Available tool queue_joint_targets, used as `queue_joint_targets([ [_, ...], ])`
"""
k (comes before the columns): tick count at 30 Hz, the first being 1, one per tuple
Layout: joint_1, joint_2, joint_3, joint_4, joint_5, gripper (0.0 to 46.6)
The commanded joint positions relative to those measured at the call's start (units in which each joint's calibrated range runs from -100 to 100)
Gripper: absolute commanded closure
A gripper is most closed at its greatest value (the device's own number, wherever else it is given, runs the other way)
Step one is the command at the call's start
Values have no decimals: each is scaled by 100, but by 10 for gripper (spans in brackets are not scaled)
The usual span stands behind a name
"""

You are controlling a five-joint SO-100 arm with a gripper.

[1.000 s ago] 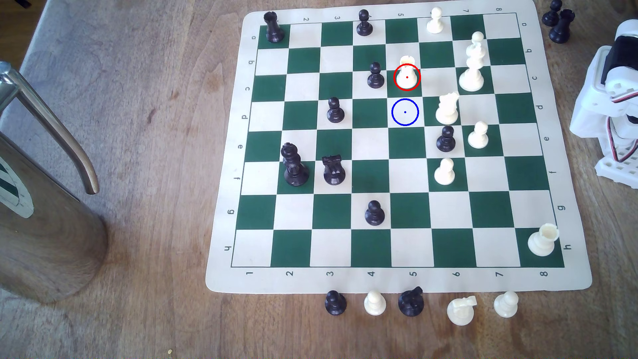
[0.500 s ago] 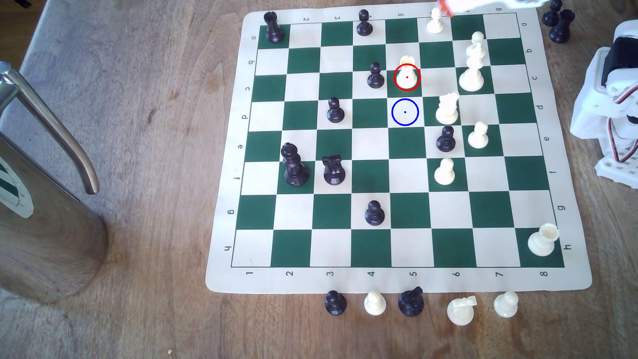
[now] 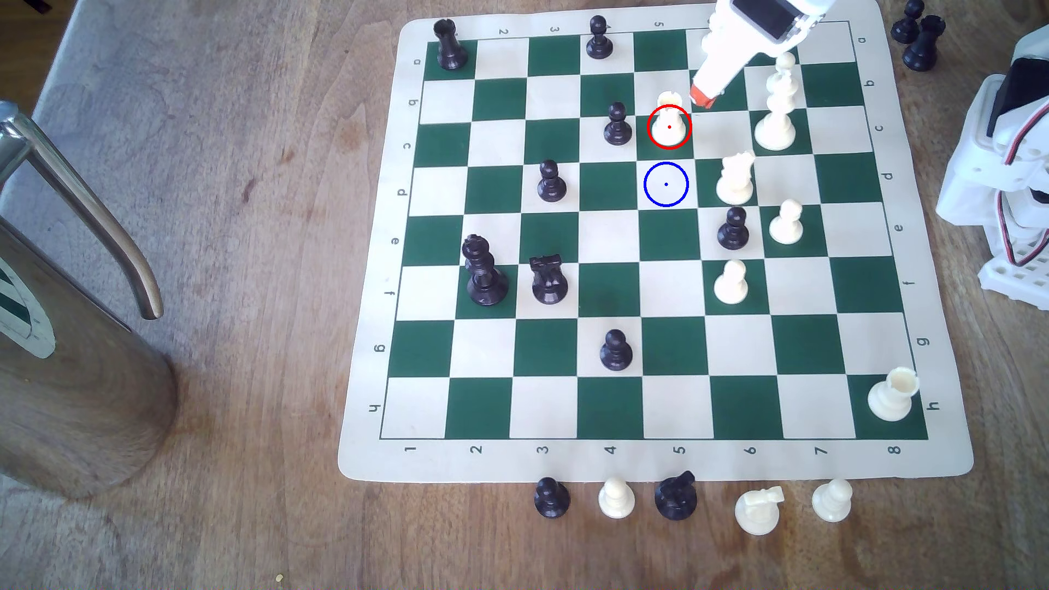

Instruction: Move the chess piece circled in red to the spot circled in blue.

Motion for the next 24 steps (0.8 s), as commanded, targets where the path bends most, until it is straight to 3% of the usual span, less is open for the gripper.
queue_joint_targets([
  [1, 110, 570, -736, -237, 10, 248],
  [24, 180, 2073, -1063, -1449, -161, 287],
])
